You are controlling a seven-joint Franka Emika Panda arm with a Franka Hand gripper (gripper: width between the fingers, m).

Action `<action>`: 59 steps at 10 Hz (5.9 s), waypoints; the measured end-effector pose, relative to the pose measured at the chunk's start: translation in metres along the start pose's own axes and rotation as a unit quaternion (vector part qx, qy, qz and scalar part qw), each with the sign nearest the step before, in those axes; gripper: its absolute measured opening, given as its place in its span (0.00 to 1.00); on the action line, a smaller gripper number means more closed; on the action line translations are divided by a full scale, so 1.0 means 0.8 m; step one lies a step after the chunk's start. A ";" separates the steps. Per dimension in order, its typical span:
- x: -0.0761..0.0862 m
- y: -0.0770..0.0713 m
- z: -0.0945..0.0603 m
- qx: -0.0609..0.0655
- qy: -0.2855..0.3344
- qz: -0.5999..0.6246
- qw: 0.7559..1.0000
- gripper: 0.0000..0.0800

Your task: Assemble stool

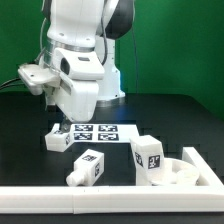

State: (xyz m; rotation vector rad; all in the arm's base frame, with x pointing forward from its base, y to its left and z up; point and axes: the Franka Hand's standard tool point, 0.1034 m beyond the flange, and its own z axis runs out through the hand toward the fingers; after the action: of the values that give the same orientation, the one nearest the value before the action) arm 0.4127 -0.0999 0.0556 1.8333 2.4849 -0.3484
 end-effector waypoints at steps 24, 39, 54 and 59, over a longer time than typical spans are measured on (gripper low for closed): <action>0.014 0.031 0.001 0.132 0.021 0.876 0.464 0.81; 0.006 0.006 0.027 0.455 -0.087 0.790 0.402 0.81; -0.002 0.045 -0.045 0.365 -0.042 0.807 0.462 0.41; 0.027 0.064 -0.065 0.218 0.028 0.858 0.464 0.41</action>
Offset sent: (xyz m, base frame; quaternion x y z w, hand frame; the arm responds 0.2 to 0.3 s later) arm -0.0016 0.0167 -0.0050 0.0671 -0.0407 0.4393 0.8949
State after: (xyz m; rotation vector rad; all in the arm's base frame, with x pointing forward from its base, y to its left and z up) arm 0.4603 -0.0546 0.0948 3.1316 -0.5149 -0.6320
